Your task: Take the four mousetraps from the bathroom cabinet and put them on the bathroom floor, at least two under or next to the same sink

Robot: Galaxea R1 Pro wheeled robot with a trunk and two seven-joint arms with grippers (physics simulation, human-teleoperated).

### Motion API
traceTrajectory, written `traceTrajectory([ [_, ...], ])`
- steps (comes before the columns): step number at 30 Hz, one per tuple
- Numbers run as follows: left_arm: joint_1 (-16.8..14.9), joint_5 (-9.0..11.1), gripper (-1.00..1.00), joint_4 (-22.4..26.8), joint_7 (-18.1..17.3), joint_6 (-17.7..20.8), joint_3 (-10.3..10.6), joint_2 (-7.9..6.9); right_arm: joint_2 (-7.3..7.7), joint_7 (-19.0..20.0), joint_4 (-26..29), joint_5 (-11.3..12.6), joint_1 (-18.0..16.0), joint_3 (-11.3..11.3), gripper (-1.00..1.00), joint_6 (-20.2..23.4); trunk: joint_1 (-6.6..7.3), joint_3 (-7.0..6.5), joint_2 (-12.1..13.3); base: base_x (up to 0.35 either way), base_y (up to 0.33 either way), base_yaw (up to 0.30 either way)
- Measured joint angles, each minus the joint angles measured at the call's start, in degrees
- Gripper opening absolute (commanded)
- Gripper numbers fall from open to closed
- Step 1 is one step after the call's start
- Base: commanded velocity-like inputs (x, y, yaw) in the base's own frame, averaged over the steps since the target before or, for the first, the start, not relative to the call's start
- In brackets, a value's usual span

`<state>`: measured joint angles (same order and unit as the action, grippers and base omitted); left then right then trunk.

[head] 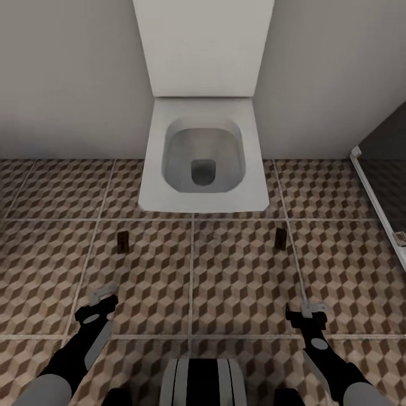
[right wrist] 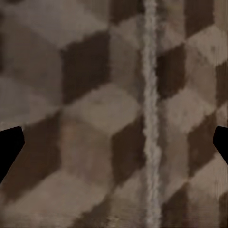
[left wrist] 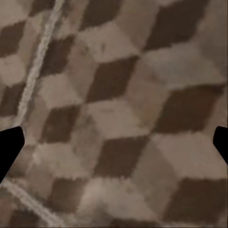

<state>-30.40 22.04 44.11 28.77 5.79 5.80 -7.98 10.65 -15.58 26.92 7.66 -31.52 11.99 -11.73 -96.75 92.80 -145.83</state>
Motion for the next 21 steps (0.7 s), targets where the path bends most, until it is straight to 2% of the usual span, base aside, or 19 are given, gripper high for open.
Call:
traceTrajectory([
  [11,0.00,0.00,1.00,-0.05,-0.01,0.19,0.00,0.00,0.00,0.00,0.00,0.00,0.00,0.00,1.00,-0.03,0.01,0.00,0.00,-0.320,0.000,0.000],
  [21,0.00,0.00,1.00,-0.07,-0.05,0.27,-0.05,-0.02,-0.02,0.00,0.00,0.00,0.00,0.00,1.00,0.01,0.03,0.00,0.00,-0.073,0.000,0.000],
])
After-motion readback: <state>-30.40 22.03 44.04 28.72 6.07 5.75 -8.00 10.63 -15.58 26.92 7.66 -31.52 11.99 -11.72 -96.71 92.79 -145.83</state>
